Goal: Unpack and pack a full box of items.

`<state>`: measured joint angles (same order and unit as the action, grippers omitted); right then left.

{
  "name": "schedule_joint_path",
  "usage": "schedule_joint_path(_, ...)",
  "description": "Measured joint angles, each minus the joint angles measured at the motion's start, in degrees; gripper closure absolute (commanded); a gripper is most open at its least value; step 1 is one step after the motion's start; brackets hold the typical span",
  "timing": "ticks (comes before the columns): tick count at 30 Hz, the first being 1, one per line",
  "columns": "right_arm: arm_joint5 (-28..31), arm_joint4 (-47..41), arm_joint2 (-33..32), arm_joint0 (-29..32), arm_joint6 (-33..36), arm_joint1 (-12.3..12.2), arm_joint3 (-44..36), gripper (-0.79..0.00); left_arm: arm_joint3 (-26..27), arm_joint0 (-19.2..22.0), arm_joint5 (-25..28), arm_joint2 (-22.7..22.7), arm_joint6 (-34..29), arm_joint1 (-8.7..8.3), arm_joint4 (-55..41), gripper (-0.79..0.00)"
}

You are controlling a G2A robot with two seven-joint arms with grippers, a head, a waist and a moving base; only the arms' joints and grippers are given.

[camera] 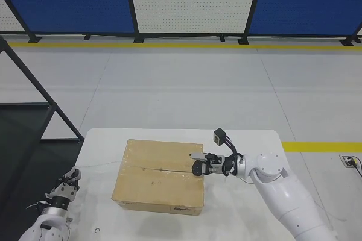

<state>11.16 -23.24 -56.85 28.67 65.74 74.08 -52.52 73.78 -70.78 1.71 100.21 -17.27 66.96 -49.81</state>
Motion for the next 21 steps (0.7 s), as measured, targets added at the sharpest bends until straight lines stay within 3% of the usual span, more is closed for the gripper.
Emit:
schedule_joint_path(4,0.0,0.1,-0.1,0.0,0.1,0.0,-0.1,-0.785,0.5,-0.2,0.0,-0.1,0.0,0.07,0.1,-0.388)
schedule_joint_path(5,0.0,0.1,-0.1,0.0,0.2,0.0,-0.2,-0.785,0.6,-0.2,0.0,-0.1,0.0,0.09,0.1,-0.477)
schedule_joint_path(10,0.1,0.2,-0.2,0.1,0.3,0.0,-0.3,-0.785,1.1,-0.5,0.0,-0.1,0.1,0.14,0.5,-0.662)
schedule_joint_path(21,0.0,0.3,-0.2,0.2,0.4,0.0,-0.4,-0.785,1.7,-1.8,1.1,2.0,0.4,0.0,1.3,-0.727)
